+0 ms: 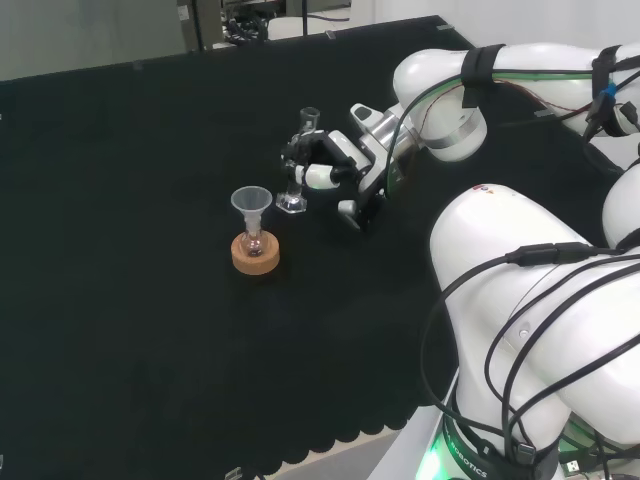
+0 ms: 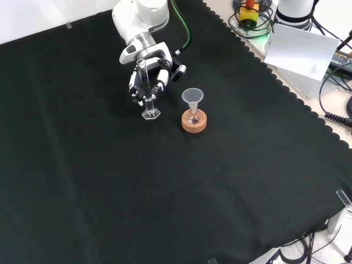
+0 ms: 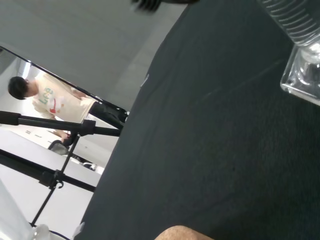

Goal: Pick up the graduated cylinder.

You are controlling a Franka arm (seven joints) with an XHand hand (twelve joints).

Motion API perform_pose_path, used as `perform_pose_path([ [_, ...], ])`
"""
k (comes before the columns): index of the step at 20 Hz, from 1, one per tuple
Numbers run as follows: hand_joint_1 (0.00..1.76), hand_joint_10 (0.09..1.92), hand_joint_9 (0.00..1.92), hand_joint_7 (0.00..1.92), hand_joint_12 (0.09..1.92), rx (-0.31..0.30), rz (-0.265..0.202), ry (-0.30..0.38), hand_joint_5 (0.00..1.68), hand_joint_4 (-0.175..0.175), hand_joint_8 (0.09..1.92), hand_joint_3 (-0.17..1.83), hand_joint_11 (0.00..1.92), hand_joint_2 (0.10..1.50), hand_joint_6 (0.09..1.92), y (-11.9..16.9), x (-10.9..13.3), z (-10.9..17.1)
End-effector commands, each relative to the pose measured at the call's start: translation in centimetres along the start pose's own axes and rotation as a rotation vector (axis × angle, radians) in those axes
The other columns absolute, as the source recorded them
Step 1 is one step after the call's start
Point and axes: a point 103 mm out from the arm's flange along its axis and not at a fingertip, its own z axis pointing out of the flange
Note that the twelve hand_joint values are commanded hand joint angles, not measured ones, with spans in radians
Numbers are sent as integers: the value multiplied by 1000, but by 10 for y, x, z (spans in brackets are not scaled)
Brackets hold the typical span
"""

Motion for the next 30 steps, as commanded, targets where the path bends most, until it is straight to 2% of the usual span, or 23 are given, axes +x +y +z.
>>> perform_pose_path([
  [1,1077,284,1146,836,1017,0,1,-118,820,-86,727,34,958,1186,1239,4,9,-4],
  [6,1083,273,1165,837,982,38,-30,-206,812,-107,741,7,1006,1204,1254,9,19,-8],
  [15,1091,269,1188,852,958,73,-40,-283,814,-122,753,3,1032,1205,1252,12,26,-12],
  [23,1104,221,1280,925,876,135,-53,-420,832,-138,697,-1,1116,1198,1227,15,40,-28],
  [30,1115,167,1345,999,832,187,-45,-541,865,-142,638,-3,1169,1182,1185,12,51,-46],
])
